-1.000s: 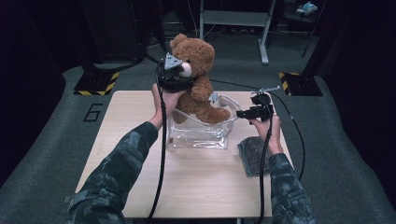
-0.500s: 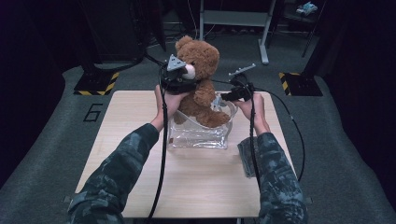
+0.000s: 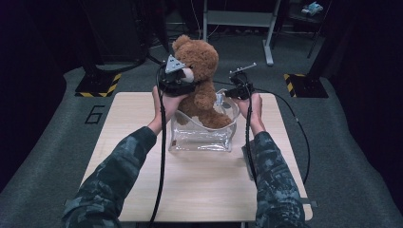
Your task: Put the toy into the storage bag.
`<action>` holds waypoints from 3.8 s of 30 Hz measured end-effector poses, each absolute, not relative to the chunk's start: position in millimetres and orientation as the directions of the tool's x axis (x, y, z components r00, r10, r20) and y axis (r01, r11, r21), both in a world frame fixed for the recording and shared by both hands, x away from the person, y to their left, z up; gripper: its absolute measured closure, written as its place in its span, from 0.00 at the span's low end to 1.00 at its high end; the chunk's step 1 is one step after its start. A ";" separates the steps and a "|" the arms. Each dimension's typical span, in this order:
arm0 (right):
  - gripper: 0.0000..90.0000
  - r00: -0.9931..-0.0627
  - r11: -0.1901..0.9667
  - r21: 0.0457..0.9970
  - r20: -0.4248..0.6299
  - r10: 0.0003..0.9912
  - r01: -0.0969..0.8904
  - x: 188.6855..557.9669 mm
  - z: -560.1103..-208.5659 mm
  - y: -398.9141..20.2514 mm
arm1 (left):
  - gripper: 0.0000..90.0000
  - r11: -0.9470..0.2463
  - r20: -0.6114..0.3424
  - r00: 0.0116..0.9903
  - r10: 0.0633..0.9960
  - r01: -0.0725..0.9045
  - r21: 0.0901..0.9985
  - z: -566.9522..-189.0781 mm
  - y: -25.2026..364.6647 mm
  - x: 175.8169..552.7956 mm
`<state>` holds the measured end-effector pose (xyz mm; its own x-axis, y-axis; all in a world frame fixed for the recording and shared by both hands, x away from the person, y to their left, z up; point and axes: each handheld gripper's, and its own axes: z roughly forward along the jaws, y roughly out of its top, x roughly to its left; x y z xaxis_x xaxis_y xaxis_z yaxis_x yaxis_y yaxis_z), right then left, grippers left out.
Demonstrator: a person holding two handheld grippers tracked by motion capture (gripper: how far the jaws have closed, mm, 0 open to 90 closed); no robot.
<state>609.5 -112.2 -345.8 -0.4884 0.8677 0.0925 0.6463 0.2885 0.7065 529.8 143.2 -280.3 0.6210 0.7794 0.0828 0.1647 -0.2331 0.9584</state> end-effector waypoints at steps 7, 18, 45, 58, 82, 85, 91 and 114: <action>0.96 -0.418 0.213 0.688 0.143 0.897 0.693 612.8 -346.2 -117.9 | 0.51 -0.239 0.088 0.645 0.759 0.151 0.959 -278.4 148.1 517.3; 0.89 -0.369 0.149 0.682 0.189 0.910 0.716 611.7 -348.2 -134.6 | 0.50 -0.240 0.027 0.638 0.769 0.250 0.938 -296.5 142.1 530.0; 0.68 -0.420 0.203 0.722 0.132 0.898 0.661 597.9 -348.5 -130.9 | 0.31 -0.348 -0.002 0.636 0.772 0.425 0.836 -333.9 136.7 541.1; 0.76 -0.373 0.164 0.688 0.166 0.913 0.707 599.7 -348.5 -134.2 | 0.20 -0.402 -0.003 0.652 0.758 0.470 0.786 -339.8 148.4 535.0; 0.17 -0.464 0.206 0.745 0.154 0.872 0.635 531.3 -325.8 -174.7 | 0.11 -0.396 -0.052 0.678 0.733 0.487 0.779 -323.6 202.4 497.5; 0.15 -0.471 0.218 0.743 0.146 0.870 0.633 516.8 -326.4 -182.5 | 0.11 -0.387 -0.059 0.678 0.732 0.486 0.784 -324.9 211.7 492.5; 0.08 -0.483 0.251 0.741 0.112 0.868 0.623 486.9 -337.9 -195.4 | 0.10 -0.378 -0.054 0.663 0.747 0.491 0.785 -331.5 232.1 481.0; 0.00 -0.414 0.235 0.762 0.047 0.909 0.603 360.1 -437.1 -238.8 | 0.04 -0.311 -0.055 0.544 0.837 0.556 0.770 -422.2 317.0 415.9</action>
<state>360.1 -238.8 -437.1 -0.4140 0.9090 0.0470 0.6035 0.2354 0.7618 415.9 317.0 -422.2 0.5443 0.8371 -0.0546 0.5562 -0.3115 0.7705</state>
